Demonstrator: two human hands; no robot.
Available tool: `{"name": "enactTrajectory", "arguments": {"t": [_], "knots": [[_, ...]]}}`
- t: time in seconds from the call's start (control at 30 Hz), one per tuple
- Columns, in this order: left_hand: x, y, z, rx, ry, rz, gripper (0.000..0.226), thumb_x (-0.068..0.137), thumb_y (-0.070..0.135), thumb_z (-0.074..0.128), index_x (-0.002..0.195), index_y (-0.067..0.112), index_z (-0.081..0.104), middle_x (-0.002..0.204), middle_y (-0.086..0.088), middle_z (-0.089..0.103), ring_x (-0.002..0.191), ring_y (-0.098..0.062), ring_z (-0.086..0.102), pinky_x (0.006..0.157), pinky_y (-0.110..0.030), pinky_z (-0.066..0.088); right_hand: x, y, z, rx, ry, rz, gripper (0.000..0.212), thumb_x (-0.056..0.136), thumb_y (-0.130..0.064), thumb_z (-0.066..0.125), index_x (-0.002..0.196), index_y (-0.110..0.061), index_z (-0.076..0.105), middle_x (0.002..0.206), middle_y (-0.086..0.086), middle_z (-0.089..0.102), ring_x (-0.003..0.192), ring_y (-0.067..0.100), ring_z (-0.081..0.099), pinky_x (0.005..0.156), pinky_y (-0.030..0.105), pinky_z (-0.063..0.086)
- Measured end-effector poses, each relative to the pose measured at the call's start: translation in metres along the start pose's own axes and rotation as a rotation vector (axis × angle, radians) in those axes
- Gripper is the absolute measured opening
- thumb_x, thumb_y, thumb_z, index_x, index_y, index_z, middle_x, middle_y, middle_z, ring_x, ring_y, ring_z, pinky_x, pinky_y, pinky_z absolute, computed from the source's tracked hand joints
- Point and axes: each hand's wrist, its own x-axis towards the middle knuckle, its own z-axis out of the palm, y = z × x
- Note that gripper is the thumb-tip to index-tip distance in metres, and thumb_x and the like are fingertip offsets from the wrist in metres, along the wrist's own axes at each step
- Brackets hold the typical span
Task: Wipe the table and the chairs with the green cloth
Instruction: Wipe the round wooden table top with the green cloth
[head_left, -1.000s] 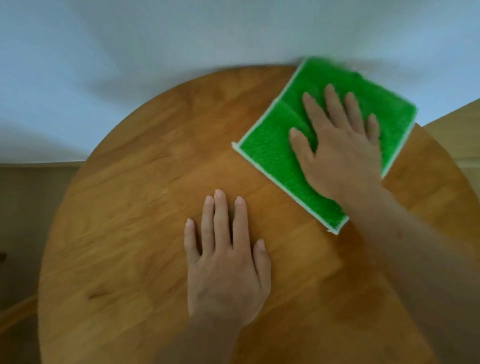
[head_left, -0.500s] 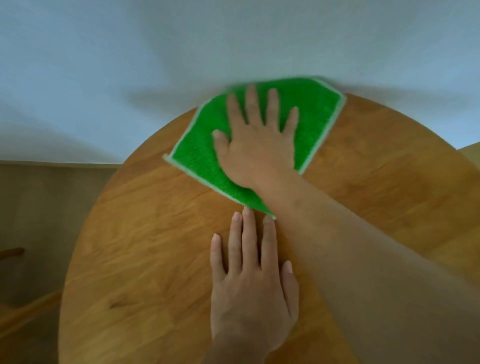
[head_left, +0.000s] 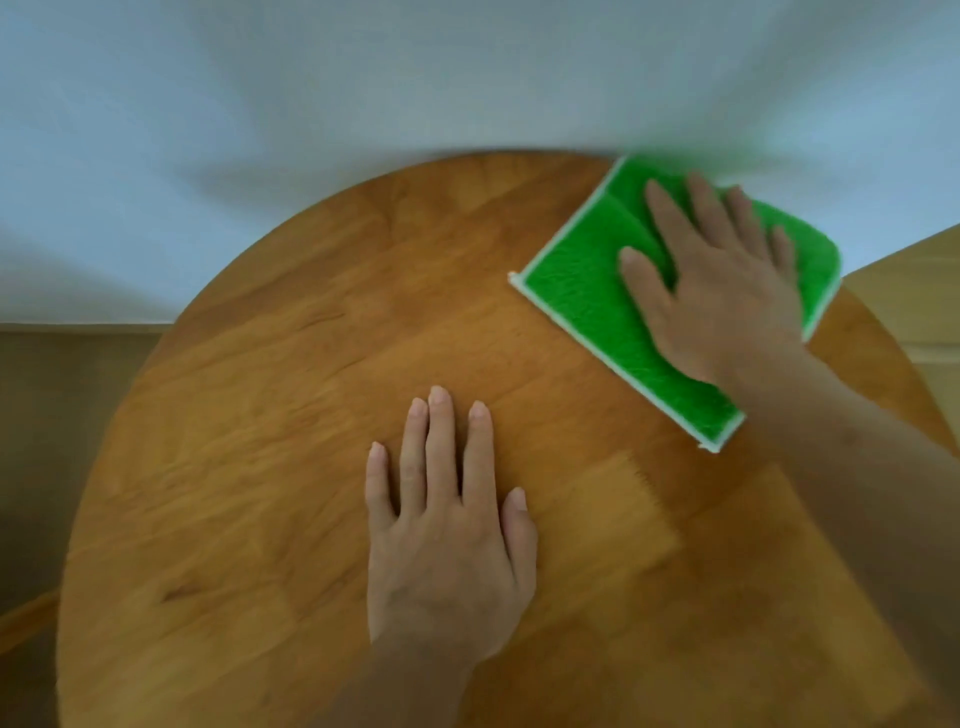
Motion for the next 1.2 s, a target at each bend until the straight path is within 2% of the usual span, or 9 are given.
{"name": "enactTrajectory", "arguments": {"t": [0.17,0.37,0.43,0.57,0.7,0.8,0.93,1.03,1.2], "knots": [[0.0,0.0,-0.002,-0.001,-0.022,-0.011,0.062,0.096,0.043,0.027,0.149,0.011,0.03,0.158,-0.015,0.023,0.147,-0.028,0.015,0.117,-0.049,0.01,-0.059,0.044,-0.001,0.03,-0.009,0.218,0.066,0.094,-0.066,0.01,0.153,-0.037,0.004,0.163,-0.002,0.0,0.149,0.027,0.002,0.117,0.053,0.005],[-0.002,-0.001,-0.001,-0.016,-0.022,-0.002,0.063,0.096,0.043,0.026,0.151,0.011,0.026,0.159,-0.016,0.02,0.148,-0.029,0.012,0.116,-0.05,0.008,-0.17,0.024,0.007,0.108,-0.077,0.409,0.065,0.093,-0.063,0.006,0.153,-0.038,-0.003,0.163,-0.004,-0.006,0.149,0.024,-0.006,0.118,0.051,-0.001],[-0.002,-0.001,-0.001,-0.031,-0.016,-0.007,0.064,0.096,0.042,0.026,0.15,0.01,0.028,0.159,-0.017,0.02,0.148,-0.029,0.013,0.116,-0.052,0.01,-0.223,0.002,0.012,0.125,-0.129,0.479,0.064,0.093,-0.061,0.007,0.151,-0.037,-0.006,0.163,-0.003,-0.004,0.148,0.027,-0.002,0.117,0.054,0.004],[-0.002,0.0,-0.003,-0.056,-0.009,-0.009,0.065,0.095,0.042,0.027,0.15,0.009,0.028,0.159,-0.017,0.019,0.148,-0.029,0.012,0.117,-0.054,0.01,-0.296,-0.03,0.022,0.118,-0.223,0.388,0.062,0.096,-0.059,0.013,0.152,-0.031,0.011,0.159,0.001,0.013,0.143,0.035,0.019,0.11,0.058,0.018],[-0.003,0.001,0.0,-0.061,0.053,0.01,0.063,0.095,0.041,0.028,0.149,0.009,0.027,0.158,-0.018,0.021,0.147,-0.03,0.014,0.116,-0.054,0.011,-0.27,0.001,0.017,0.07,-0.187,0.281,0.065,0.094,-0.063,0.013,0.152,-0.036,0.008,0.16,-0.005,0.004,0.147,0.029,0.007,0.114,0.055,0.01],[-0.003,-0.001,0.007,-0.06,0.114,0.016,0.062,0.095,0.041,0.03,0.149,0.01,0.027,0.157,-0.018,0.022,0.146,-0.031,0.016,0.116,-0.054,0.012,-0.204,0.047,0.01,0.08,-0.067,0.326,0.066,0.091,-0.066,0.011,0.152,-0.041,0.001,0.162,-0.009,-0.007,0.148,0.024,-0.005,0.117,0.053,0.002],[-0.003,-0.003,0.013,-0.054,0.189,0.022,0.061,0.095,0.04,0.033,0.147,0.01,0.028,0.156,-0.019,0.025,0.145,-0.033,0.019,0.114,-0.056,0.015,-0.136,0.104,-0.002,0.105,-0.046,0.275,0.064,0.096,-0.063,0.019,0.153,-0.038,0.005,0.163,-0.003,-0.003,0.148,0.029,0.0,0.116,0.051,0.01],[-0.002,-0.004,0.015,-0.029,0.219,0.043,0.06,0.094,0.038,0.037,0.147,0.009,0.029,0.155,-0.021,0.026,0.144,-0.034,0.021,0.113,-0.058,0.016,-0.149,0.112,0.002,0.088,-0.029,0.241,0.063,0.098,-0.06,0.014,0.154,-0.033,0.005,0.163,0.0,-0.002,0.148,0.03,-0.001,0.116,0.052,0.015],[-0.002,-0.005,0.015,-0.039,0.191,0.057,0.06,0.095,0.038,0.035,0.147,0.009,0.027,0.157,-0.021,0.022,0.145,-0.035,0.017,0.114,-0.058,0.013,-0.245,0.091,0.014,0.063,-0.061,0.323,0.063,0.096,-0.061,0.01,0.153,-0.035,0.0,0.163,-0.004,-0.007,0.148,0.025,-0.008,0.115,0.056,0.011]]}}
